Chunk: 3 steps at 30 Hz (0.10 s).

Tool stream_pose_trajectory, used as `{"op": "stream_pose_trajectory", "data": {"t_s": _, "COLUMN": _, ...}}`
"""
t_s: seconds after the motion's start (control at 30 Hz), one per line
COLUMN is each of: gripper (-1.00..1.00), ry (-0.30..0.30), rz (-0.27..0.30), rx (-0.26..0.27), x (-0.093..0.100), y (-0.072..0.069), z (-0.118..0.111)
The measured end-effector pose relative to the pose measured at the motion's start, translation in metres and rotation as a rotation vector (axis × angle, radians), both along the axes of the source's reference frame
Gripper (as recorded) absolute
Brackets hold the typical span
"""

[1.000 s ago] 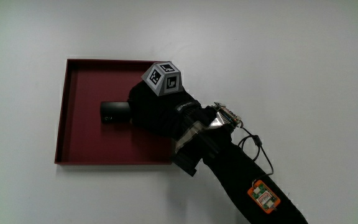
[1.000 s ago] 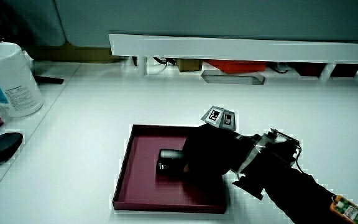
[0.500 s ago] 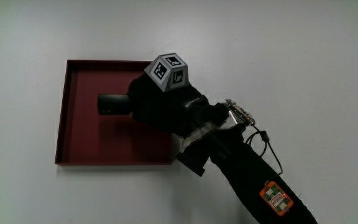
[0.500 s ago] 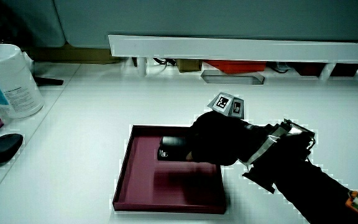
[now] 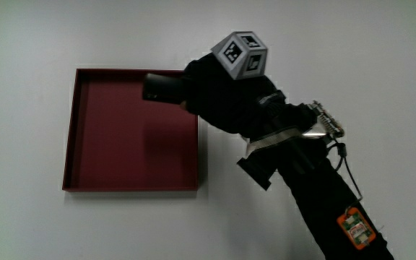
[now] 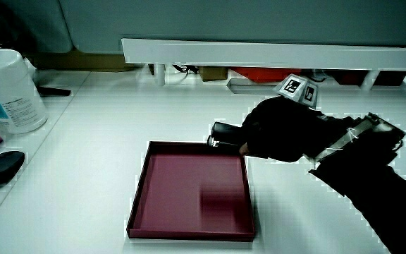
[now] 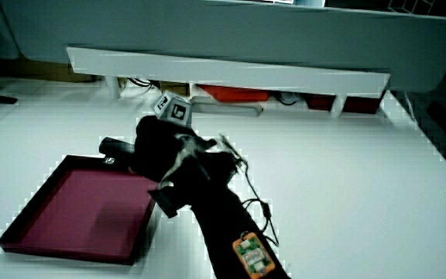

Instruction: Pick stapper from plate

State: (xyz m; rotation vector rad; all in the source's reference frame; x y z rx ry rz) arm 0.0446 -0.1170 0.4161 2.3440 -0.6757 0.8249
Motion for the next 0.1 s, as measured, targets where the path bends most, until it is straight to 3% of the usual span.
{"op": "stream_pose_trajectory", "data": {"t_s": 0.03, "gripper": 1.0, "ry": -0.023, "rz": -0.014, "rx": 0.04, "x": 0.006, "y": -0.004, "z": 0.007}}
{"op": "stream_pose_trajectory", "data": {"t_s": 0.07, "gripper": 1.0, "ry": -0.011, "rz": 0.008, "rx": 0.054, "x": 0.013, "y": -0.006, "z": 0.008}}
{"op": "stream_pose_trajectory", "data": {"t_s": 0.1, "gripper": 1.0, "ry": -0.008, "rz": 0.036, "rx": -0.004, "x": 0.02, "y": -0.005, "z": 0.002}}
